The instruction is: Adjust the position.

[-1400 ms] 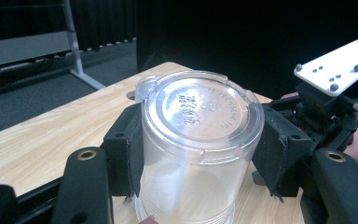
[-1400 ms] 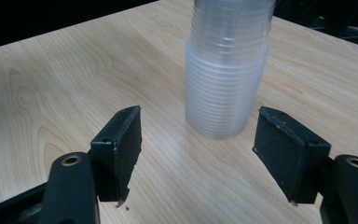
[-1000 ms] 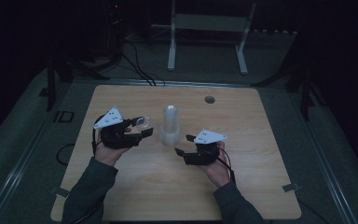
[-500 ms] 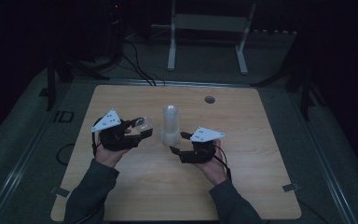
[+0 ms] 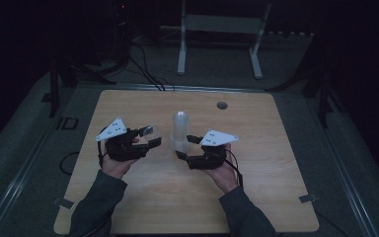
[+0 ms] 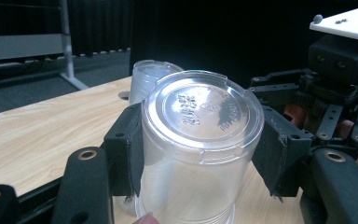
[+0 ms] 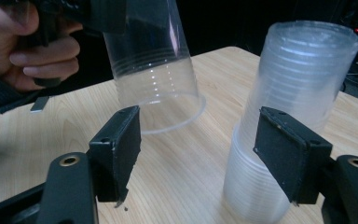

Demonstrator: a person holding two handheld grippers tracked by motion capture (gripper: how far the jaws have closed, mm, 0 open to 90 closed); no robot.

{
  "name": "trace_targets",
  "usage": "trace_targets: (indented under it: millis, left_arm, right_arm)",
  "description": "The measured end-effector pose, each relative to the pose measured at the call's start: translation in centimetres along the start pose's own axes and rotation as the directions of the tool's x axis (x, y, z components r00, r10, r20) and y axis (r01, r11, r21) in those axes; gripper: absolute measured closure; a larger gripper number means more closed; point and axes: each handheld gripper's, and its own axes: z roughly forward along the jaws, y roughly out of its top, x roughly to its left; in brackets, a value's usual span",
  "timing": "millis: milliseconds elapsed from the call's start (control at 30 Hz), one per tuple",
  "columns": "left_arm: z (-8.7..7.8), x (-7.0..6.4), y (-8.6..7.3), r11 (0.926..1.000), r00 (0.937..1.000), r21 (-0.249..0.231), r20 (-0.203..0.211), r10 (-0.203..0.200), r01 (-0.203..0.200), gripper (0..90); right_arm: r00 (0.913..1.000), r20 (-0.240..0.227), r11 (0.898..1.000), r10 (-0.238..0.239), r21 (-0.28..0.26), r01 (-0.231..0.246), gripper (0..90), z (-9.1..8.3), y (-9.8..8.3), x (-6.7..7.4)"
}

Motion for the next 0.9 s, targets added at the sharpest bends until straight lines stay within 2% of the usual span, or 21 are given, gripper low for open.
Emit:
trace_targets:
  millis: [500, 900]
  left_arm:
    - [0.0, 0.1, -0.2, 0.9990, 0.9981, -0.021, 0.047, -0.039, 0.040, 40.9]
    - [-0.1, 0.1, -0.1, 0.9976, 0.9948, -0.035, 0.085, -0.057, 0.060, 41.0]
  right_arm:
    - [0.9986, -0.048, 0.999, -0.023, -0.050, 0.021, 30.1, 0.3, 1.1, 0.5]
    - [0.9949, -0.101, 0.997, -0.009, -0.080, 0.001, 29.5, 0.8, 1.3, 0.4]
